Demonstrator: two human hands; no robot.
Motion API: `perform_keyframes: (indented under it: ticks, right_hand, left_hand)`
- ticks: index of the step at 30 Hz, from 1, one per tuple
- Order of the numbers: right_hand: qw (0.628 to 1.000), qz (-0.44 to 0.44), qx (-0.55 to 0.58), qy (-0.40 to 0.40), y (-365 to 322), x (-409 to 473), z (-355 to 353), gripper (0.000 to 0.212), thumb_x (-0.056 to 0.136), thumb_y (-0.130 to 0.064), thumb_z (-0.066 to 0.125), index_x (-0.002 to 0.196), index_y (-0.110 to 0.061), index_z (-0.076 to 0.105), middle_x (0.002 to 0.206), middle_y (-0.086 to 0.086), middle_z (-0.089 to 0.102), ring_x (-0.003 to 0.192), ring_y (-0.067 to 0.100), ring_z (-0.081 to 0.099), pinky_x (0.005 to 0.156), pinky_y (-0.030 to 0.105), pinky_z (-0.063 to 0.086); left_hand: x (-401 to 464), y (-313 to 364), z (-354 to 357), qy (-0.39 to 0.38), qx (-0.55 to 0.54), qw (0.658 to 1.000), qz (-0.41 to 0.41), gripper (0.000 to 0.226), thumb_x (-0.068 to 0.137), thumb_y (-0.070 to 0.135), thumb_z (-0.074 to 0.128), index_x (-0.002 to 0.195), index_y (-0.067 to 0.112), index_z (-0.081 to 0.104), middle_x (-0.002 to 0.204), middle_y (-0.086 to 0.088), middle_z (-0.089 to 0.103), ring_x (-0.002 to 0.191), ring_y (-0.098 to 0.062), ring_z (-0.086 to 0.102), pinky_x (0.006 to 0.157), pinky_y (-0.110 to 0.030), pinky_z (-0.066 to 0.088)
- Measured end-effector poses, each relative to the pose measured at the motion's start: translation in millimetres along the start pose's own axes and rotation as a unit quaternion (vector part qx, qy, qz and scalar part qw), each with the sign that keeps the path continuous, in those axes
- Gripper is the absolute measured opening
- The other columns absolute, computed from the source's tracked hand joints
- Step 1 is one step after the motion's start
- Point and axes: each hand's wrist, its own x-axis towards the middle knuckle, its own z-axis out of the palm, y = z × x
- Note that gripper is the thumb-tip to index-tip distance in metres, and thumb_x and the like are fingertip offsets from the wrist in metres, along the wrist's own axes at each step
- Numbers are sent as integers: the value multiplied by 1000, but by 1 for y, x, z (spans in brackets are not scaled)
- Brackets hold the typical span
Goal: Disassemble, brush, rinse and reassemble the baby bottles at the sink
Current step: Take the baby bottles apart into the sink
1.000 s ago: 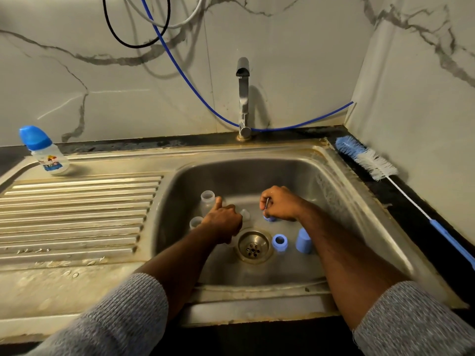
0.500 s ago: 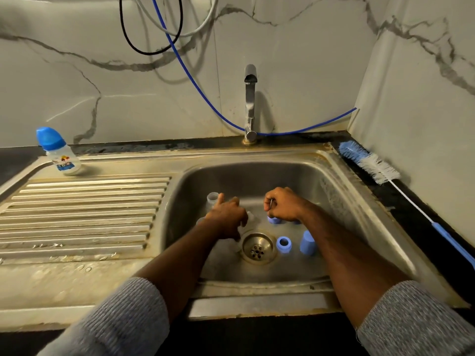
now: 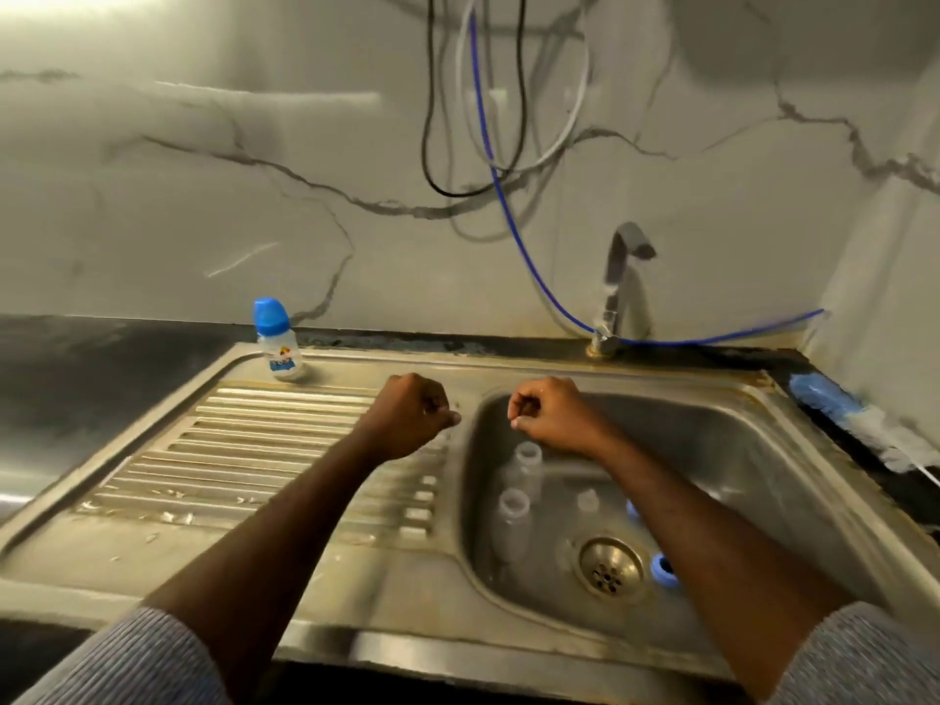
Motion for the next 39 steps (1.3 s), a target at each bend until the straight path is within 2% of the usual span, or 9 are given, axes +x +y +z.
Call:
perform_keyframes:
  ticks: [4, 9, 13, 22, 25, 27, 30, 36, 39]
  right_hand:
    - [998, -61, 2, -8, -67, 44, 33, 21, 78, -9, 72, 96, -19, 72, 97, -6, 67, 82, 8, 59, 77, 23, 46]
    - [994, -105, -21, -34, -137, 100, 79, 46, 82, -16, 70, 122, -33, 56, 124, -7, 53, 94, 12, 57, 91, 34, 52]
    - [989, -115, -71, -68, -187, 147, 110, 64, 88, -13, 62, 146, -30, 41, 146, -2, 43, 121, 21, 55, 104, 40, 48]
    - [982, -96, -141, -79, -262, 225, 153, 89, 94, -6, 56, 161, -28, 2, 168, -4, -9, 152, 28, 19, 121, 46, 27]
    - [974, -83, -189, -91, -262, 238, 167, 85, 95, -14, 58, 160, -30, 5, 167, -3, 7, 146, 31, 30, 116, 53, 34]
    - [975, -75, -201, -65, -257, 238, 173, 73, 93, -15, 63, 155, -26, 25, 158, 0, 18, 132, 31, 44, 107, 51, 44]
    - [984, -73, -162, 25, -248, 227, 173, 46, 88, -9, 71, 127, -23, 51, 135, 4, 30, 106, 26, 55, 89, 41, 55]
    - [996, -63, -16, 69, -196, 178, 146, 32, 85, -12, 73, 106, -22, 52, 115, -2, 46, 102, 19, 56, 71, 20, 43]
    - [995, -50, 59, 68, -162, 137, 118, 34, 85, -20, 76, 108, -24, 51, 112, -5, 54, 99, 14, 57, 65, 14, 41]
  left_hand:
    - [-11, -54, -48, 38, -16, 998, -44, 22, 84, 27, 81, 68, 22, 66, 64, 9, 62, 59, -2, 54, 56, -11, 36]
    - [-20, -125, -103, 103, -55, 984, -135, 18, 82, 23, 82, 71, 17, 69, 69, 4, 68, 63, -2, 61, 62, -15, 44]
    - [-24, -172, -134, 150, -70, 965, -205, 13, 78, 20, 86, 78, 13, 74, 79, 0, 74, 78, -13, 71, 79, -35, 59]
    - [-38, -216, -150, 164, -94, 959, -212, 10, 81, 19, 83, 82, 12, 76, 81, -1, 74, 80, -11, 71, 83, -37, 61]
    - [-44, -217, -147, 164, -96, 961, -201, 9, 81, 18, 83, 81, 13, 76, 78, 1, 74, 77, -9, 71, 80, -33, 61]
    - [-48, -216, -144, 164, -100, 961, -197, 9, 81, 18, 84, 82, 13, 76, 78, 2, 74, 77, -9, 71, 79, -32, 61]
    - [-52, -215, -140, 152, -111, 961, -203, 10, 82, 18, 83, 85, 12, 76, 81, 1, 74, 79, -10, 71, 79, -32, 61]
    - [-47, -194, -119, 154, -103, 969, -163, 32, 77, 26, 87, 104, 20, 70, 99, 4, 67, 87, -7, 61, 67, -19, 48]
    - [-37, -174, -98, 177, -91, 973, -119, 56, 68, 43, 90, 116, 27, 65, 111, 5, 64, 101, -10, 58, 81, -29, 51]
